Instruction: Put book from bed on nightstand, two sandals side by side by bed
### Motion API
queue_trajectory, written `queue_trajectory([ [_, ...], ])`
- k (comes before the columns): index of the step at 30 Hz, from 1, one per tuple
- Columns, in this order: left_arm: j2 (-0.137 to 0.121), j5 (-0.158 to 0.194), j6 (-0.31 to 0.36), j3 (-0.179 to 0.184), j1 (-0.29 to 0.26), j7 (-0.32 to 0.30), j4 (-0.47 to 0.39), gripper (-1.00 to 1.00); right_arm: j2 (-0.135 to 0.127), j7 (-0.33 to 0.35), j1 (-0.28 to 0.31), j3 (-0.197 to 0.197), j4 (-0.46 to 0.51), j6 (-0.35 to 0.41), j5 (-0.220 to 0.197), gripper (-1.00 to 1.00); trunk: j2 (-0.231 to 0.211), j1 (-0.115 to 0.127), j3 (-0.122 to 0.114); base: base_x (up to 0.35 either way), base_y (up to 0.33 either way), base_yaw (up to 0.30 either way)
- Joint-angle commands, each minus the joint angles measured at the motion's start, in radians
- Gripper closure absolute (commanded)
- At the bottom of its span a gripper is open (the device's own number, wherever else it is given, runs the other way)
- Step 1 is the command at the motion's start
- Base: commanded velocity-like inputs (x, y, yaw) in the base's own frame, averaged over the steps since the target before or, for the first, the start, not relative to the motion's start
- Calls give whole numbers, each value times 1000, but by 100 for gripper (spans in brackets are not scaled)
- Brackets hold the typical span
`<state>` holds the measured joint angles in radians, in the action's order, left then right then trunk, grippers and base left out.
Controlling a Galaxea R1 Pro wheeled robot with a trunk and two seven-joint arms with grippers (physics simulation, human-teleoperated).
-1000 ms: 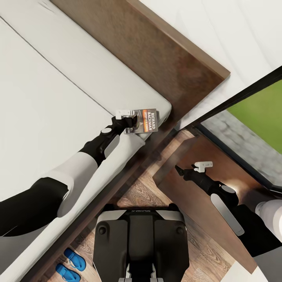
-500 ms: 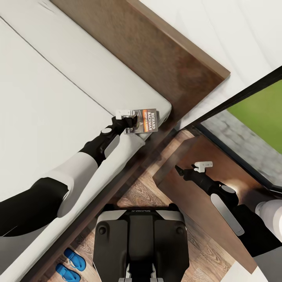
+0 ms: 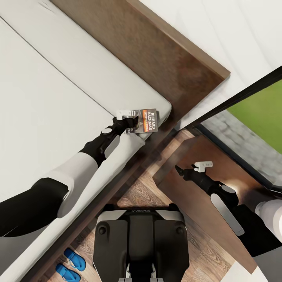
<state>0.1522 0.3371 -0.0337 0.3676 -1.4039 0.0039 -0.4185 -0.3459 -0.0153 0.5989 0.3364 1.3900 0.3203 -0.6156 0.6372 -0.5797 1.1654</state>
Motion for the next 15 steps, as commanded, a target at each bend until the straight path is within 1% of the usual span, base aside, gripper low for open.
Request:
queue_trajectory([
  [1,-1,20,1,7,0,-3,62,-100,-1,-2,1,1,1,3,-6,-100,1,-1,1,0,0,0],
  [8,0,20,2,6,1,-23,62,-100,-1,-2,1,1,1,3,-6,-100,1,-1,1,0,0,0],
  [15,0,20,3,7,5,-29,63,-100,-1,-2,1,1,1,4,-6,-100,1,-1,1,0,0,0],
])
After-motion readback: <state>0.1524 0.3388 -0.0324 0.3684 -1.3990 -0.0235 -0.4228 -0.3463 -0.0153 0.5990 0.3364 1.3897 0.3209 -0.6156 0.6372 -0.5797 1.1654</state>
